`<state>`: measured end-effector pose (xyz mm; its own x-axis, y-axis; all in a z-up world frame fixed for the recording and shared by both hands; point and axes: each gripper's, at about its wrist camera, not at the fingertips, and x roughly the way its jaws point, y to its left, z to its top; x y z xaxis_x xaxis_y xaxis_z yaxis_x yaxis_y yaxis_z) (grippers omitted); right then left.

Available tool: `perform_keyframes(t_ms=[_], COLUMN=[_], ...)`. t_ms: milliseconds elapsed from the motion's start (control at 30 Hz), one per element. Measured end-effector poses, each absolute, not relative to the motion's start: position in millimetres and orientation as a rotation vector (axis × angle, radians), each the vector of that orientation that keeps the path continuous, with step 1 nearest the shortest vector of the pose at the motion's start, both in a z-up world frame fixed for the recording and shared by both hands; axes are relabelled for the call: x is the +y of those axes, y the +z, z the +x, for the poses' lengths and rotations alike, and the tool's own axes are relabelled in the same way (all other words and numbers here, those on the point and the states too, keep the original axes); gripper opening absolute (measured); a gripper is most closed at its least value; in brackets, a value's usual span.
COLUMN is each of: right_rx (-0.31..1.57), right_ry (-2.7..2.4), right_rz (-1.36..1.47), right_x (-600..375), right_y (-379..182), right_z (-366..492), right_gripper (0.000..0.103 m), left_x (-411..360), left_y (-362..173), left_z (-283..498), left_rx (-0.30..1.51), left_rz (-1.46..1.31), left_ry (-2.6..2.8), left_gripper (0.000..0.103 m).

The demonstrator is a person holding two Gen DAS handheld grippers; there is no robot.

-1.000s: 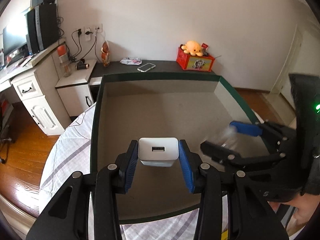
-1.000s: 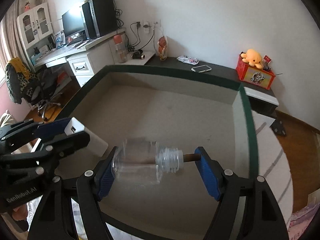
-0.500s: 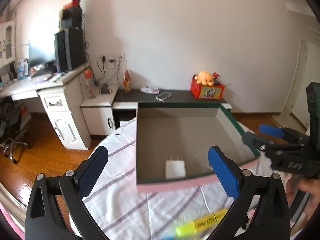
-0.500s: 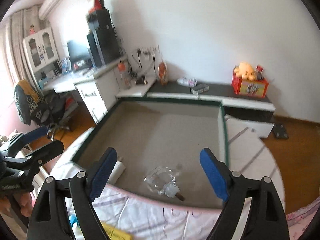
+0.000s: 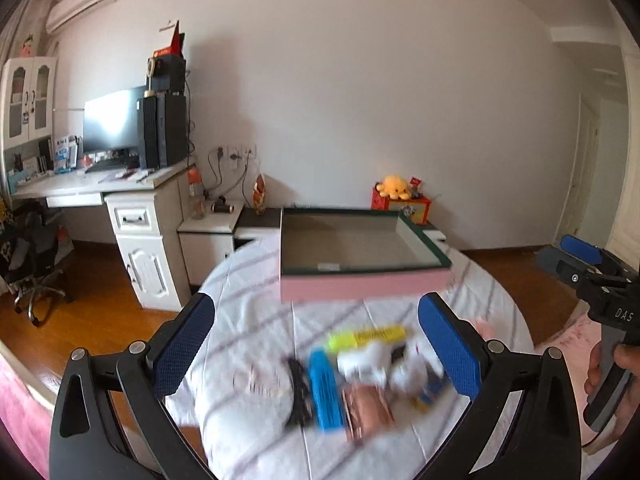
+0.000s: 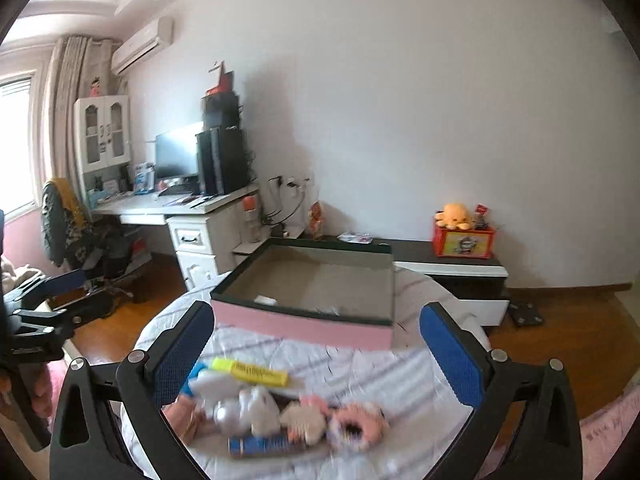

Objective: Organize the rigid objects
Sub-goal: 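Withdraw both tools from the box back over the bed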

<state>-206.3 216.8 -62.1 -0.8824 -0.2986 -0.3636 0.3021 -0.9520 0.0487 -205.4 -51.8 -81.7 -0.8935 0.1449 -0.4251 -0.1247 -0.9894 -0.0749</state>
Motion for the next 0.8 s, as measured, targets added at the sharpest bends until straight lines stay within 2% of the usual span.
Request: perform_keyframes(t_ms=[300,800], right_rx=[0.004,-0.012], right_ry=[-2.771,-2.785], right_rz=[0.656,0.805], right_x=[218,239], right_y=[-84,-127], right_z=[-192,-195], right_gripper=[0.103,0.103], left_x=[-38,-3], left_y=[-101,-145], left_z=[-178,-197], left_rx=[0.053,0.200], left_rz=[-0.764,-0.911], left_ry=[2.883,2.828], left_gripper=[0.103,0.103])
